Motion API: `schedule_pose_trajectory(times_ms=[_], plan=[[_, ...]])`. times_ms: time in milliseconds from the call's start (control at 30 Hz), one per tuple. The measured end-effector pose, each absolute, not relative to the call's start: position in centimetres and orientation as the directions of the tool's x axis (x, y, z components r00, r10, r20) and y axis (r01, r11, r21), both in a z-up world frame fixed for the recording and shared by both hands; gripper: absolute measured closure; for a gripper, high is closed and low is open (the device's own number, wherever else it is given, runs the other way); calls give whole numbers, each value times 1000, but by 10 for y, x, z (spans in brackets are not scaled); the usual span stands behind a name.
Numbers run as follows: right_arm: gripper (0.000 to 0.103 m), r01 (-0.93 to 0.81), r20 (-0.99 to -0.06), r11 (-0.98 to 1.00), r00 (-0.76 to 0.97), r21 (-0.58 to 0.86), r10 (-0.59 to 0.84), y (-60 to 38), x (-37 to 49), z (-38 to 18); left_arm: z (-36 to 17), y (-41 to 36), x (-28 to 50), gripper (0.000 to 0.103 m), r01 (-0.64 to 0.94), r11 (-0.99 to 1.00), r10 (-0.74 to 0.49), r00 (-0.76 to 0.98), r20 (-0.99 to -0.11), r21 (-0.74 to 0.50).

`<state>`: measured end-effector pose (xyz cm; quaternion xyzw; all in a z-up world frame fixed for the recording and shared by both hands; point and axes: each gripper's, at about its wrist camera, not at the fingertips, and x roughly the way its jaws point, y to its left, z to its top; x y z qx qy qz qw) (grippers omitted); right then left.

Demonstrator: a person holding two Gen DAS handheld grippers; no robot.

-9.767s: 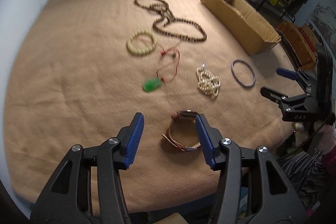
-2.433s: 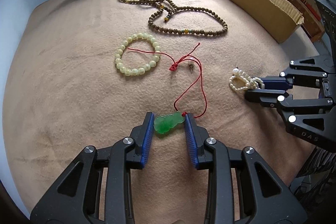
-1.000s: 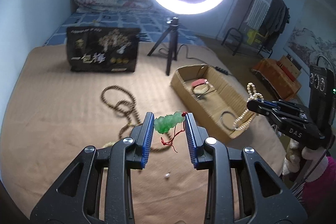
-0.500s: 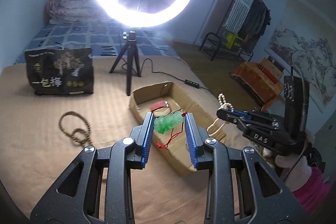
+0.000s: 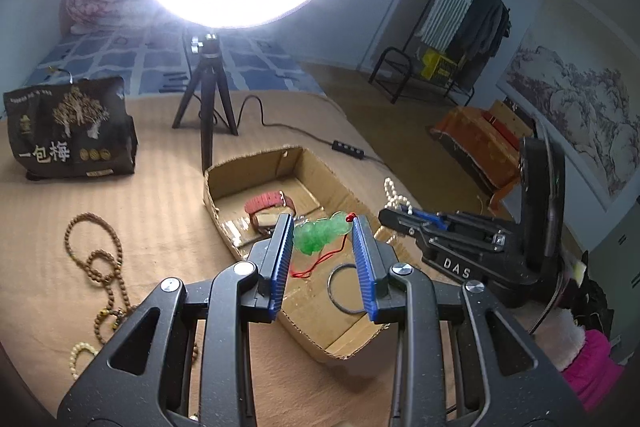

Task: Organize jewelry
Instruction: 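Carry the pendant with the left tool into the box while the right tool releases the pearls there, then withdraw both open tools from the box back over the blanket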

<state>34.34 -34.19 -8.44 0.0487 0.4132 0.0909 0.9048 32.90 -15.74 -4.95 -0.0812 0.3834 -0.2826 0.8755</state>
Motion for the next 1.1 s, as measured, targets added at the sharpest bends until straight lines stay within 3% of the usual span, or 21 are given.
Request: schedule_pose_trajectory(times_ms=[600, 667, 733, 800, 1100], plan=[[93, -92, -759, 979, 621, 181, 198, -351, 351, -92, -81, -185, 329, 73, 463, 826, -539, 481, -692, -321], [88, -85, -757, 980, 624, 180, 193, -352, 351, -91, -81, -184, 330, 70, 458, 828, -537, 479, -695, -324], [65, -77, -753, 982, 632, 174, 183, -353, 350, -90, -82, -183, 331, 61, 454, 827, -539, 474, -696, -331], [55, -72, -744, 983, 645, 166, 173, -353, 349, -88, -82, -182, 332, 58, 452, 827, -541, 473, -696, -335], [46, -47, -746, 988, 650, 148, 143, -355, 349, -86, -84, -176, 330, 58, 441, 842, -513, 482, -710, -310]])
